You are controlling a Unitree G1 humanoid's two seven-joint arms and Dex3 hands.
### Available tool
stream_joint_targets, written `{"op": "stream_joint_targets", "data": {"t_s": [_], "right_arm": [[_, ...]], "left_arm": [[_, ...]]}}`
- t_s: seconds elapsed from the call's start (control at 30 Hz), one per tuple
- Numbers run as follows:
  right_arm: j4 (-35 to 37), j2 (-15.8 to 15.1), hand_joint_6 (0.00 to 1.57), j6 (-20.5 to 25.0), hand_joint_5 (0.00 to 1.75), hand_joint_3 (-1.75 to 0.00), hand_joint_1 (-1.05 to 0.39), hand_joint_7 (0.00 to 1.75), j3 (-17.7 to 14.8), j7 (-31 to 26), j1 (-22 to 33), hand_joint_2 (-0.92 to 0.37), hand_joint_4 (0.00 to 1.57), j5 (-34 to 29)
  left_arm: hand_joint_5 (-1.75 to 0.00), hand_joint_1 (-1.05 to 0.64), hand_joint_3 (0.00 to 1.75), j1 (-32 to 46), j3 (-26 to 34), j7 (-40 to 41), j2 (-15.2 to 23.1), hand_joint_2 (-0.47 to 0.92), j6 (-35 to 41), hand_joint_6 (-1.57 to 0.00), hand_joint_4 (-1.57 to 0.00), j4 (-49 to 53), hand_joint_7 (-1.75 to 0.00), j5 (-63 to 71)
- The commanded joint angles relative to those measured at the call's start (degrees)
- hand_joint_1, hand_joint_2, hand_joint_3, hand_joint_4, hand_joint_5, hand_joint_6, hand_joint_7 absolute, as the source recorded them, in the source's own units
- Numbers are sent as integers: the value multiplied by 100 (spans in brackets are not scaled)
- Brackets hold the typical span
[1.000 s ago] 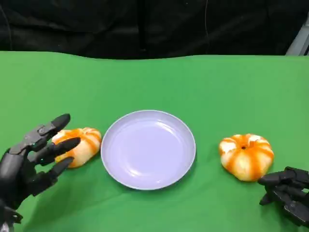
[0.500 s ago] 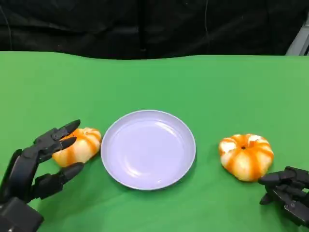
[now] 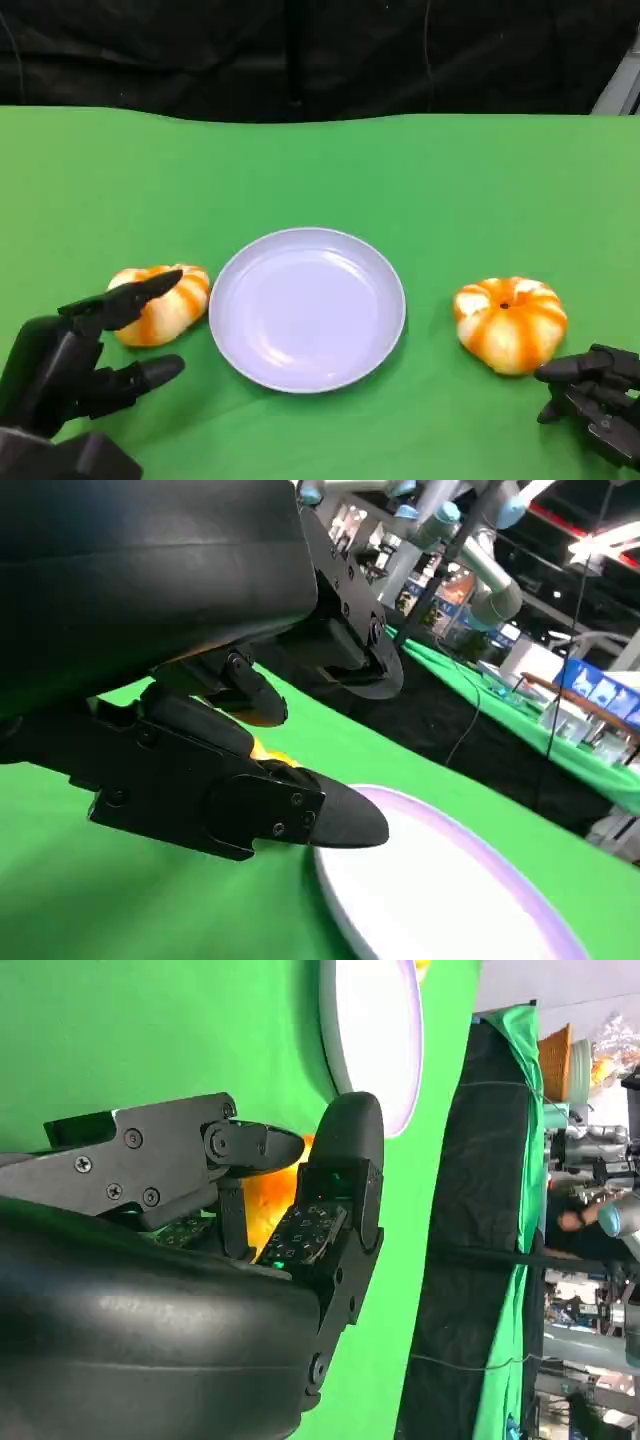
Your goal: Grasp the bread from the table and place it into the plate.
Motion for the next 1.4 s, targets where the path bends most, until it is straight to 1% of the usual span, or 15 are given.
{"op": "stream_joint_targets", "data": {"t_s": [0.03, 0.37, 0.5, 0.6, 0.7, 0.97, 1.1, 1.4], "right_arm": [[12, -103, 100, -26, 133, -35, -3, 55, 11, -62, -71, -92, 76, -20], [14, -97, 100, -28, 133, -36, -2, 55, 13, -46, -73, -92, 76, 3], [27, -88, 99, -1, 133, -36, -2, 55, -3, 50, -93, -92, 75, 80], [91, -93, 100, -41, 134, -35, -4, 55, 1, 46, -113, -92, 76, 48], [111, -91, 100, -28, 134, -35, -3, 55, -8, 80, -124, -92, 75, 77], [166, -114, 100, -117, 134, -34, -5, 56, -3, 0, -138, -92, 76, -6], [157, -109, 100, -78, 133, -36, -2, 56, -3, -33, -140, -92, 76, -4], [159, -127, 100, -139, 132, -36, -2, 55, -5, -20, -135, -92, 76, -7]], "left_arm": [[0, -71, 17, -25, -272, 463, 220, 92, 195, -66, -72, -11, -3, 180], [0, -71, 17, -75, -621, 747, 343, 92, 308, -66, -71, 29, -2, 111], [0, -72, 17, -97, -736, 860, 383, 92, 516, -65, -68, -9, -1, 206], [0, -75, 16, -319, -950, 933, 358, 92, 1200, -56, -55, 73, 0, 457], [0, -76, 16, -416, -1069, 956, 359, 92, 1452, -54, -52, 72, 0, 478], [0, -76, 16, -546, -1231, 977, 365, 92, 1612, -53, -51, 126, 0, 362], [0, -75, 19, -872, -1309, 835, 319, 92, 1723, -54, -52, 435, 0, 289], [0, -74, 19, -1137, -1514, 753, 240, 92, 1803, -55, -53, 864, -1, 212]]}}
